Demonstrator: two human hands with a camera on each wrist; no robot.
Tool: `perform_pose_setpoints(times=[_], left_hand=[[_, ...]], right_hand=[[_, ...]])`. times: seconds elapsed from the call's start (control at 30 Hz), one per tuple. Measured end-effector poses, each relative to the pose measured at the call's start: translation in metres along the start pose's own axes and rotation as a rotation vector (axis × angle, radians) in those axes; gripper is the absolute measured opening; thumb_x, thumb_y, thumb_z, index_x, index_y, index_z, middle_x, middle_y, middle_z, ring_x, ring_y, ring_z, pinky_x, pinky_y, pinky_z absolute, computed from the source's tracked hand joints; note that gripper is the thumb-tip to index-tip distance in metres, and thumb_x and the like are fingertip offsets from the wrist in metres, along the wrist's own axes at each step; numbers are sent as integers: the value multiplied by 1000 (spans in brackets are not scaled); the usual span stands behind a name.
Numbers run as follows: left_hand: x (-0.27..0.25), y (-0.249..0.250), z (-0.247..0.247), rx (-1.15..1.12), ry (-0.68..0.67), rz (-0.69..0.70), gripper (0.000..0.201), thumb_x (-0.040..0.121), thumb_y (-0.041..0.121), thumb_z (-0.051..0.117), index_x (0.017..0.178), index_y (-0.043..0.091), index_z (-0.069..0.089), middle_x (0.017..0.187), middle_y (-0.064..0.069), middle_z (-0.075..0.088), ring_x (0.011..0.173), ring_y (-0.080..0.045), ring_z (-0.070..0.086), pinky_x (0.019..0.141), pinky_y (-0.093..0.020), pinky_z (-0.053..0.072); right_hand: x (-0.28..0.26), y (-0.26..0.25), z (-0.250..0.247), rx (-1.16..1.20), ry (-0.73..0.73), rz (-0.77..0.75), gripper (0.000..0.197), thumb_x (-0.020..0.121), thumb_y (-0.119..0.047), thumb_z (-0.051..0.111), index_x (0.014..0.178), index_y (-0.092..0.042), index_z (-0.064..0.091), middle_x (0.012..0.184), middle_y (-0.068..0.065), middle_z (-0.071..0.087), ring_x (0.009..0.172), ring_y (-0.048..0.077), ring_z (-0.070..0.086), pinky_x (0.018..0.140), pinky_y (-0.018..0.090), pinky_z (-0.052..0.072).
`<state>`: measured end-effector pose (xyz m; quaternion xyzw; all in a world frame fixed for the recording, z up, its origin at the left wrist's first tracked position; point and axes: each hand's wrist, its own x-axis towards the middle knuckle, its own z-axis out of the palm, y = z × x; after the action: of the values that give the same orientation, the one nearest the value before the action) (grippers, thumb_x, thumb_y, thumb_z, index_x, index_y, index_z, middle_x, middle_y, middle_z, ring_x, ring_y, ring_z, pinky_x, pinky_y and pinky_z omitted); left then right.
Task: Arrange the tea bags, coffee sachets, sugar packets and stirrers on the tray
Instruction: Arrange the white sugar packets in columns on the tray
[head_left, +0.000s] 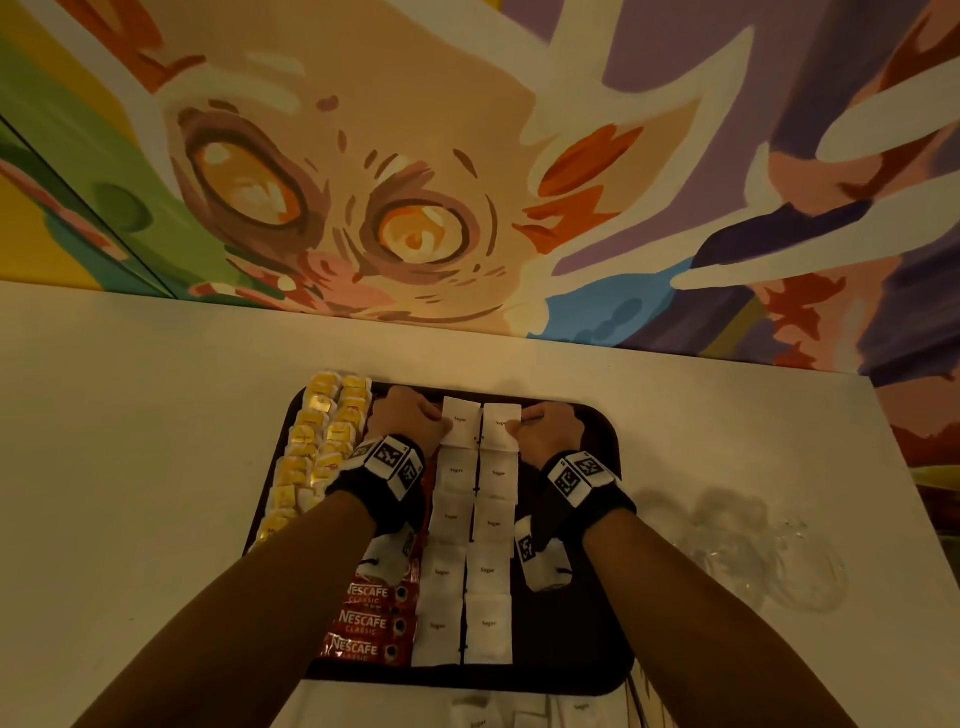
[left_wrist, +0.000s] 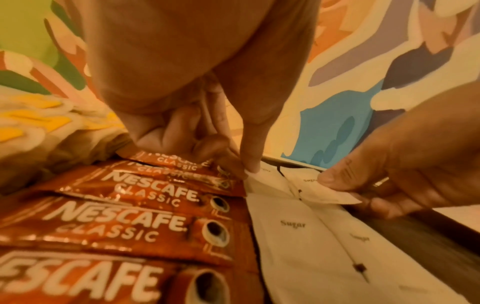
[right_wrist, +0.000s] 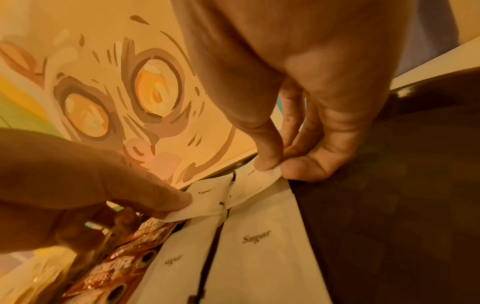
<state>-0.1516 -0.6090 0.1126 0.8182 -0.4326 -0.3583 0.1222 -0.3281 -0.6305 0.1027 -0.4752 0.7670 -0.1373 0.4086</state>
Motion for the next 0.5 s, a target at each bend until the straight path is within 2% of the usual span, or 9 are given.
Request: perform_pose_setpoints(times=[0.1, 0.23, 0.33, 0.43, 0.5], left_hand=[[0, -1, 3, 30, 15, 16, 25, 73, 44, 77, 90, 26, 71, 101, -1, 68, 88, -19, 63, 72, -27, 50], [-3, 0, 6, 87, 45, 38, 25, 74, 47, 73, 90, 29, 68, 97, 1, 66, 81, -18, 61, 68, -29, 50], [-5, -2, 6, 91, 53, 65, 24, 77, 48, 71, 92, 29, 68, 101, 1, 66, 88, -19, 62, 76, -33, 54], [-12, -4, 1, 70, 49, 113, 21, 78, 47, 71, 89, 30, 65, 102, 3, 67, 93, -18, 63, 83, -35, 55], [-21, -5, -3, 56, 36, 171, 15, 82, 41, 70, 88, 28, 65, 100, 4, 69, 94, -16, 63, 84, -34, 54]], right_hand=[[-3, -1, -1, -48, 19, -3, 28, 85, -22, 74, 110, -9, 69, 112, 13, 69, 104, 25, 65, 88, 30, 53], [-6, -2, 0, -57, 37, -3, 30, 87, -20, 72, 114, -8, 65, 117, 13, 66, 109, 26, 63, 88, 30, 51], [-8, -2, -1, -38, 50, -11, 32, 87, -24, 72, 114, -10, 63, 117, 14, 66, 107, 27, 63, 91, 37, 55], [-12, 2, -5, -21, 40, -10, 33, 88, -27, 72, 115, -11, 62, 118, 12, 66, 110, 26, 62, 91, 32, 53], [-18, 5, -12, 3, 43, -41, 30, 88, -25, 72, 113, -11, 64, 114, 10, 68, 106, 22, 63, 85, 27, 51]])
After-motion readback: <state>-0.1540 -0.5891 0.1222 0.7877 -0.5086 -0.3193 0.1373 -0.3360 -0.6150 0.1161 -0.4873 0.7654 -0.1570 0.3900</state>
